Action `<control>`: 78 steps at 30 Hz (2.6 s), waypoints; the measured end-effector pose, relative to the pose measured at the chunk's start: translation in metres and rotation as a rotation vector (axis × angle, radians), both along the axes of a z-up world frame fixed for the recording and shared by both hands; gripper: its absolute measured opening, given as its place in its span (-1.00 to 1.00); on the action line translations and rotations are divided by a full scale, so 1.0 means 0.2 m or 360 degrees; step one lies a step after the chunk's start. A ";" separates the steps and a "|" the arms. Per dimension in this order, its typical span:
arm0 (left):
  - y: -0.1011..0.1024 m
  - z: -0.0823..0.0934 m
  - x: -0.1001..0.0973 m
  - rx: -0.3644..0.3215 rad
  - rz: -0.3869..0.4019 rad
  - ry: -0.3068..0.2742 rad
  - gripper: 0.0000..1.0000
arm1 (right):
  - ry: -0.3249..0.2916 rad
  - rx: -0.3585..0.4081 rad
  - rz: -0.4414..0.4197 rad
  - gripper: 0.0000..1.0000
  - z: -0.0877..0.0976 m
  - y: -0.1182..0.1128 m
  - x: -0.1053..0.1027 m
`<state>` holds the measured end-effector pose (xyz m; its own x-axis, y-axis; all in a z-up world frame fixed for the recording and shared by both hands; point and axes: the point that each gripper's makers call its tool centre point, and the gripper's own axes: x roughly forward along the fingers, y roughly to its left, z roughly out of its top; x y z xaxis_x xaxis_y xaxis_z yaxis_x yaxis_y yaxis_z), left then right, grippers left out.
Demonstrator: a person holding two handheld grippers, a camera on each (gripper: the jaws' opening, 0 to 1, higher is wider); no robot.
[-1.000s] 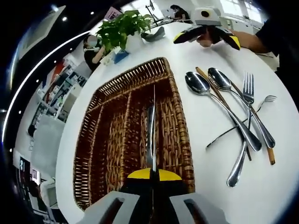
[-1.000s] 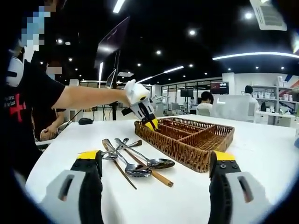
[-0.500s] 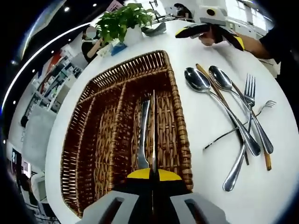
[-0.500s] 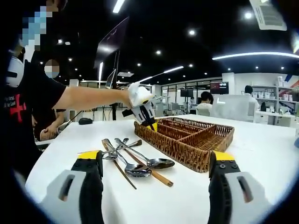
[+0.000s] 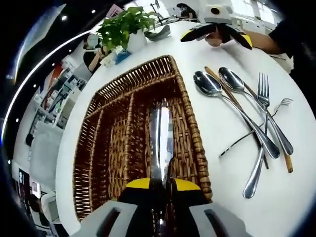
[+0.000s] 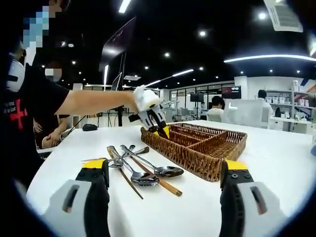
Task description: Arrange the knives, forks, and spoons in their matching storage slots by inserting each utensil handle-first until every utensil is classified and aligned in the correct compartment
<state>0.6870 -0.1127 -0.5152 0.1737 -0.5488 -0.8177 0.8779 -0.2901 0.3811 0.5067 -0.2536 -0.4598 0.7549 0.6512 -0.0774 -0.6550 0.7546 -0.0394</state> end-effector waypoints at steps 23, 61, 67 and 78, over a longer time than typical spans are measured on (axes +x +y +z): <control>0.05 0.30 -0.01 -0.0841 0.0462 0.0240 1.00 | -0.0010 -0.0011 -0.0021 0.99 -0.01 0.00 0.01; 0.48 0.29 -0.40 -0.1427 0.0794 0.0297 1.00 | -0.0066 -0.0103 -0.0216 0.99 0.01 -0.09 0.06; 0.49 0.30 -0.44 -0.1486 0.0795 0.0225 1.00 | -0.0076 -0.0083 -0.0225 0.99 0.03 -0.10 0.07; 0.52 0.26 -0.43 -0.1537 0.0801 0.0327 1.00 | -0.0066 -0.0092 -0.0199 0.99 0.01 -0.08 0.06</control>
